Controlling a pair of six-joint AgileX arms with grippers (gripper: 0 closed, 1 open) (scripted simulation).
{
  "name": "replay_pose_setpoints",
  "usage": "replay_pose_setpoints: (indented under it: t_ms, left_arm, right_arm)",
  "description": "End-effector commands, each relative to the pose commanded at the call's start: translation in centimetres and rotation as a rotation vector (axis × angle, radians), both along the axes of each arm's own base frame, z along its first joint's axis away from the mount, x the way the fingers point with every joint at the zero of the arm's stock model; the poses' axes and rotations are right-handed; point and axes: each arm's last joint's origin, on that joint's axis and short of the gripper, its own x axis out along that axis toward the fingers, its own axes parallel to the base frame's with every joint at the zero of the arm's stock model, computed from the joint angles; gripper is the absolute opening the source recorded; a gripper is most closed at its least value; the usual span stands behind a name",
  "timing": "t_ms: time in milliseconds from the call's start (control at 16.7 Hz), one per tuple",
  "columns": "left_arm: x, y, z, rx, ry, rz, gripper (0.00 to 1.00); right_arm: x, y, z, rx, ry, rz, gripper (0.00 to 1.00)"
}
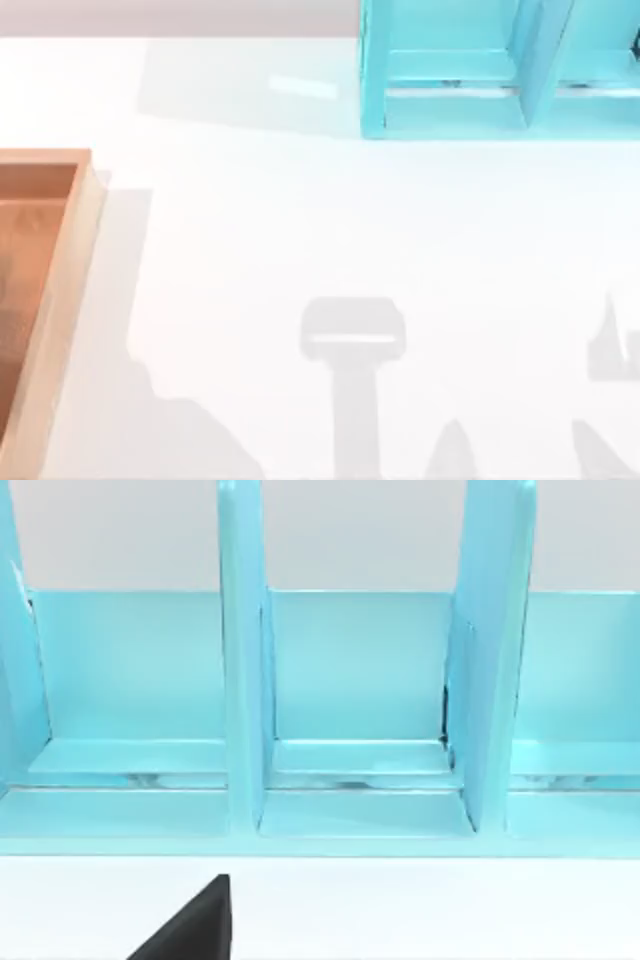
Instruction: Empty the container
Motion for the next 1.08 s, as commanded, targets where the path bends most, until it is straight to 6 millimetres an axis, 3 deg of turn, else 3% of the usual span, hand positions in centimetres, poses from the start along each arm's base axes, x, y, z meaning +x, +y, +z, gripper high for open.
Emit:
replay_pose_setpoints:
  t_ms: [600,1080]
  left_arm:
    - [0.00,0.00,0.00,0.000,0.000,0.000,0.02]
    - [0.00,0.00,0.00,0.000,0.000,0.000,0.00]
  right_arm:
    - [0.00,0.00,0.00,0.000,0.000,0.000,1.00]
    - [0.00,0.00,0.00,0.000,0.000,0.000,1.00]
